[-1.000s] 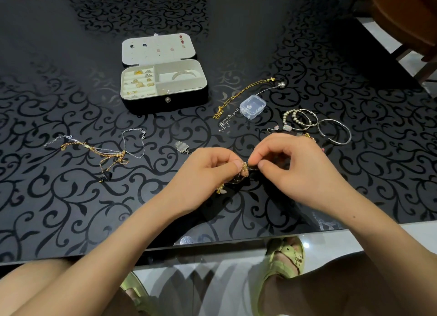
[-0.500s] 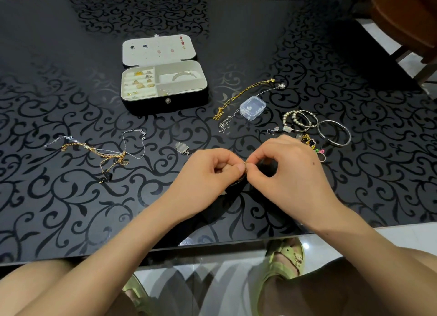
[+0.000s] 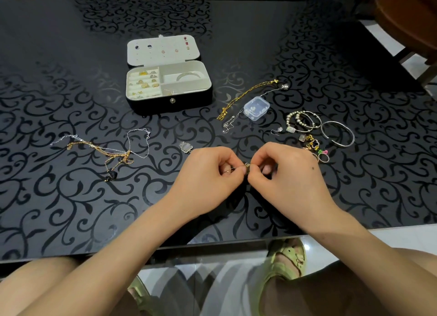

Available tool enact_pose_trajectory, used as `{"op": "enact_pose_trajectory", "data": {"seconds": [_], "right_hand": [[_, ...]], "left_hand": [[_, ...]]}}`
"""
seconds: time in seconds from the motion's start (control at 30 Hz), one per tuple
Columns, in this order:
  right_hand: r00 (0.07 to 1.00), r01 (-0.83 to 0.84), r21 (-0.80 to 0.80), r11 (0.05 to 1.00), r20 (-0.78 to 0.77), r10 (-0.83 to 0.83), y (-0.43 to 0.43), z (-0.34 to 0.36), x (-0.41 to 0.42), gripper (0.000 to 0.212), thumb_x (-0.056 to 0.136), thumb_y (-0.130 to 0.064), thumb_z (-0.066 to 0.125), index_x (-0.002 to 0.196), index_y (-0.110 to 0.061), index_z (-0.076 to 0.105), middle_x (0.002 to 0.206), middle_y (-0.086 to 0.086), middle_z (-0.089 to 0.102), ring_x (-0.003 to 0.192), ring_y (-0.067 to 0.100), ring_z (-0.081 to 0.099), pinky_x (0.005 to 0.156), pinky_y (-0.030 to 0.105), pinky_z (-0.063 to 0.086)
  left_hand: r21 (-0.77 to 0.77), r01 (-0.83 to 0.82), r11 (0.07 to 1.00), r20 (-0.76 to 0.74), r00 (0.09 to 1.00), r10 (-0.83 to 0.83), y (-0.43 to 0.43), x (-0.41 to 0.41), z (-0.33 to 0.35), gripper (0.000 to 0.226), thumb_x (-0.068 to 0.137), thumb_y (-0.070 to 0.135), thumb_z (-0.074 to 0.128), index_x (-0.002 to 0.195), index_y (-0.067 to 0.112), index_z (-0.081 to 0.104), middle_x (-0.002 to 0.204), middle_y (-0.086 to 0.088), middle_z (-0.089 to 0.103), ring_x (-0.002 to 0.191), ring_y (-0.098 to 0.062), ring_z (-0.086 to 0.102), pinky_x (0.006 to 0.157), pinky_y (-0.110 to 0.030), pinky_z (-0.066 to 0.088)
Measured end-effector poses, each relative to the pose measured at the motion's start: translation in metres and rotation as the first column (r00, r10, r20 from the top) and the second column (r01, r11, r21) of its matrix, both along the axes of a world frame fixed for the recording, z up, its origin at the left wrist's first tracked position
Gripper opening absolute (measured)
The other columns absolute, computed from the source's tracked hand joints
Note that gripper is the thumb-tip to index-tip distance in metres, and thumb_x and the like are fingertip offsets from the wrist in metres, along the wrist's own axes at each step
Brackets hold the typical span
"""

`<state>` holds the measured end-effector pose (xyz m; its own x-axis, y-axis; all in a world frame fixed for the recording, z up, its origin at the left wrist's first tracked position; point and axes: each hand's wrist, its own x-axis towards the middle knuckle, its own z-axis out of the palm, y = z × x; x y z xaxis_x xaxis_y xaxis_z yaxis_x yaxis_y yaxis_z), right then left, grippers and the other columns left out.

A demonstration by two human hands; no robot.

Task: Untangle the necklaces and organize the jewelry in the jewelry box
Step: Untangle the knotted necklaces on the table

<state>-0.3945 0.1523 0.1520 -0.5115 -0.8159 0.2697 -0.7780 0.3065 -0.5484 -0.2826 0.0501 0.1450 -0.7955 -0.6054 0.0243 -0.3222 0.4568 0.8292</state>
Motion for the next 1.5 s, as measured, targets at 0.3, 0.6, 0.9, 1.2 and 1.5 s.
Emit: {"op": "enact_pose_trajectory", "data": {"seconds": [0.3, 0.6, 0.9, 1.2, 1.5], "right_hand": [[0.927, -0.044, 0.108, 0.993, 0.374, 0.001, -0.001, 0.006, -0.011, 0.015, 0.075, -0.01, 0.063, 0.079, -0.023, 0.069, 0.065, -0.008, 0.065, 0.051, 0.0, 0.05, 0.055, 0.006, 0.038], [0.942, -0.101, 0.09, 0.991, 0.328, 0.066, 0.003, 0.011, -0.013, 0.012, 0.076, -0.021, 0.069, 0.069, -0.03, 0.069, 0.063, -0.01, 0.065, 0.056, 0.007, 0.05, 0.059, 0.019, 0.043], [0.847, -0.16, 0.096, 0.982, 0.525, 0.087, 0.004, 0.021, -0.016, 0.008, 0.076, -0.02, 0.074, 0.069, -0.019, 0.072, 0.054, -0.005, 0.055, 0.053, 0.007, 0.042, 0.05, 0.014, 0.034], [0.953, -0.177, 0.227, 0.958, 0.282, 0.11, 0.004, 0.022, -0.014, 0.009, 0.077, -0.025, 0.066, 0.07, -0.029, 0.066, 0.054, -0.033, 0.052, 0.054, 0.001, 0.048, 0.052, 0.013, 0.035], [0.981, -0.128, 0.231, 0.964, 0.172, 0.089, 0.006, 0.019, -0.015, 0.006, 0.07, -0.03, 0.06, 0.065, -0.031, 0.061, 0.061, -0.023, 0.057, 0.06, 0.004, 0.051, 0.055, 0.02, 0.035]], "left_hand": [[0.291, 0.018, 0.957, -0.104, 0.994, 0.013, -0.009, 0.001, 0.0, 0.012, 0.082, 0.013, 0.069, 0.072, 0.018, 0.068, 0.052, 0.005, 0.042, 0.049, -0.008, 0.037, 0.052, -0.017, 0.032], [0.31, 0.066, 0.949, -0.127, 0.991, -0.028, -0.012, 0.002, -0.001, 0.02, 0.084, 0.008, 0.066, 0.07, 0.022, 0.065, 0.052, 0.009, 0.038, 0.05, -0.007, 0.034, 0.053, -0.017, 0.032], [0.32, 0.122, 0.94, -0.125, 0.988, -0.086, -0.009, 0.003, 0.001, 0.009, 0.076, 0.026, 0.072, 0.08, 0.019, 0.068, 0.053, 0.003, 0.029, 0.049, -0.009, 0.026, 0.052, -0.017, 0.028], [0.363, 0.127, 0.923, -0.127, 0.988, -0.086, -0.01, 0.003, -0.001, 0.016, 0.086, 0.008, 0.064, 0.072, 0.015, 0.064, 0.051, 0.008, 0.035, 0.047, -0.006, 0.03, 0.049, -0.013, 0.029], [0.269, 0.069, 0.961, -0.079, 0.996, -0.049, -0.01, 0.002, -0.004, 0.011, 0.076, 0.031, 0.056, 0.068, 0.025, 0.06, 0.057, 0.011, 0.049, 0.056, -0.008, 0.042, 0.06, -0.023, 0.035]]}}
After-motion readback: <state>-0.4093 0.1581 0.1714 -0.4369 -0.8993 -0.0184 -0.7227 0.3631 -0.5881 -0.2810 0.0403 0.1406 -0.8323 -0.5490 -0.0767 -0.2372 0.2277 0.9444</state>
